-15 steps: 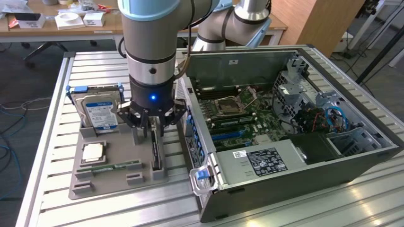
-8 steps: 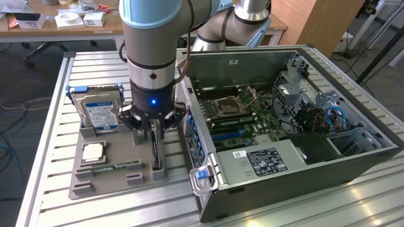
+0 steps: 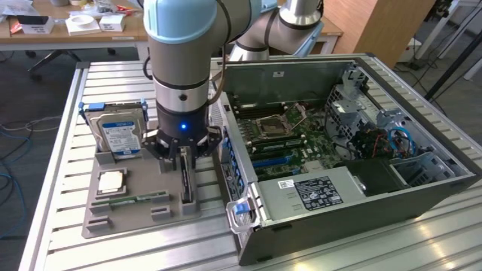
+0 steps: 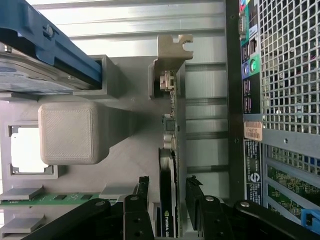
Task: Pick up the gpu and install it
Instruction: 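Pick up the gpu and move the gpu toward the slot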
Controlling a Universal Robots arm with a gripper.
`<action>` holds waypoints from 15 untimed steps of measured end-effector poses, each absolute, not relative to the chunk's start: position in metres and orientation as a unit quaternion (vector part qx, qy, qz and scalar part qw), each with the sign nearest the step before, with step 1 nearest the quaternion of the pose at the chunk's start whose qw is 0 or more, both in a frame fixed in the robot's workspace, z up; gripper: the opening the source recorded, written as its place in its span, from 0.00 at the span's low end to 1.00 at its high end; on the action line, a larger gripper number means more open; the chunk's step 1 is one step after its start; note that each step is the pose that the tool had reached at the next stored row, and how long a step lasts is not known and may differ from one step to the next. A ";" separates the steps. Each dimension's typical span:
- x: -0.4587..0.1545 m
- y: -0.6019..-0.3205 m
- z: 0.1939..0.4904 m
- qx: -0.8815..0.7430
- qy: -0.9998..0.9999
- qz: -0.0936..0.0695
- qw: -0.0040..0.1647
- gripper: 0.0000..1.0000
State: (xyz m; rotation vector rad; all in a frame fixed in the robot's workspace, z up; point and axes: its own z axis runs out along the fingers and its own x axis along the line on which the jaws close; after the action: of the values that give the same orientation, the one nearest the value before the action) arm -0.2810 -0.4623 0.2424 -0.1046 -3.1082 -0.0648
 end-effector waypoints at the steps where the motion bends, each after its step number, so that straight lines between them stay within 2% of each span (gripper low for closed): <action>1: -0.281 -0.462 0.241 -0.033 -0.999 -0.021 0.015 0.43; 15: -0.281 -0.462 0.235 -0.033 -0.999 -0.021 0.016 0.43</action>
State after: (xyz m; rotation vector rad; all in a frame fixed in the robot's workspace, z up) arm -0.2810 -0.4623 0.2352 -0.1035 -3.1081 -0.0646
